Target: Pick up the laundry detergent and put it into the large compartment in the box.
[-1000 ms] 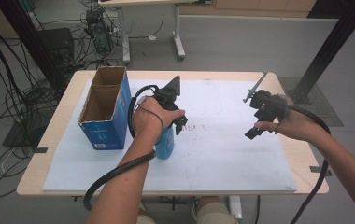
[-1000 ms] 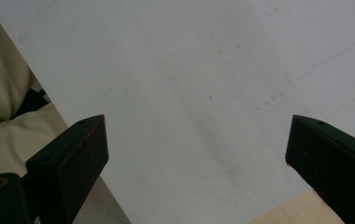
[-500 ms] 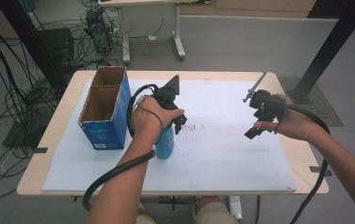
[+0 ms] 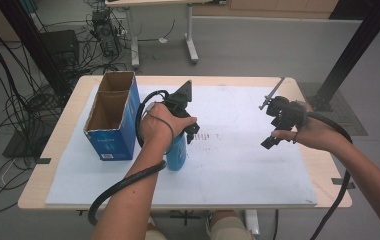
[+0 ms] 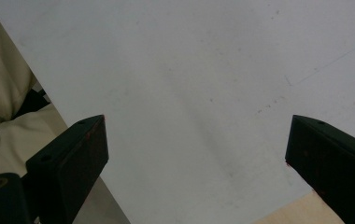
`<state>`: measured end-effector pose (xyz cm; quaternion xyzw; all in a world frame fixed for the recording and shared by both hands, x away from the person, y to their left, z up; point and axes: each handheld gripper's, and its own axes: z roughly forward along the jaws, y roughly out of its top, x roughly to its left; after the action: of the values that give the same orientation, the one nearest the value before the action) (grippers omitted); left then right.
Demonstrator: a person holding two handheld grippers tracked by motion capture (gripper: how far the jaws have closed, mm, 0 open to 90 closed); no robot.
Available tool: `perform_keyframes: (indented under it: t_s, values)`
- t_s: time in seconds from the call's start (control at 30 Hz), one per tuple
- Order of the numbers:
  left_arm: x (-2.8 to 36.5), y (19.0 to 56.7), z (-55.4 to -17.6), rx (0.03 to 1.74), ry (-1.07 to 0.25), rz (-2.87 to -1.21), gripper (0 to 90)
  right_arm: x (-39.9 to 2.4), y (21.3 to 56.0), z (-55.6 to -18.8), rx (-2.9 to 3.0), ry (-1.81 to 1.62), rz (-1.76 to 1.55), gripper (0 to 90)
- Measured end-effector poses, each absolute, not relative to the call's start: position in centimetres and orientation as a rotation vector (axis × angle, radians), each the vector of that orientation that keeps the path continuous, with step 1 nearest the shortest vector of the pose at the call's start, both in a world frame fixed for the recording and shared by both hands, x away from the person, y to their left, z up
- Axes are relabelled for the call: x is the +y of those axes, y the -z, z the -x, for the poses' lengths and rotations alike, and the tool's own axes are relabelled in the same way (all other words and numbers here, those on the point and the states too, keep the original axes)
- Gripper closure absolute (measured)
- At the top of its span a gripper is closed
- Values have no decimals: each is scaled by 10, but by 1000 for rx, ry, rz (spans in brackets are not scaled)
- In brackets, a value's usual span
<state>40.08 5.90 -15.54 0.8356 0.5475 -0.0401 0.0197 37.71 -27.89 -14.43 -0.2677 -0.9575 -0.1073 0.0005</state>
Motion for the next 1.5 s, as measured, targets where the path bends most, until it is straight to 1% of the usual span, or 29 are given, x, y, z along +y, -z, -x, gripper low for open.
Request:
perform_keyframes:
  t_s: [1.5]
  values:
    - [59,154,-400,1685,126,-2603,56,-279,148,-377,-3003,339,840,58]
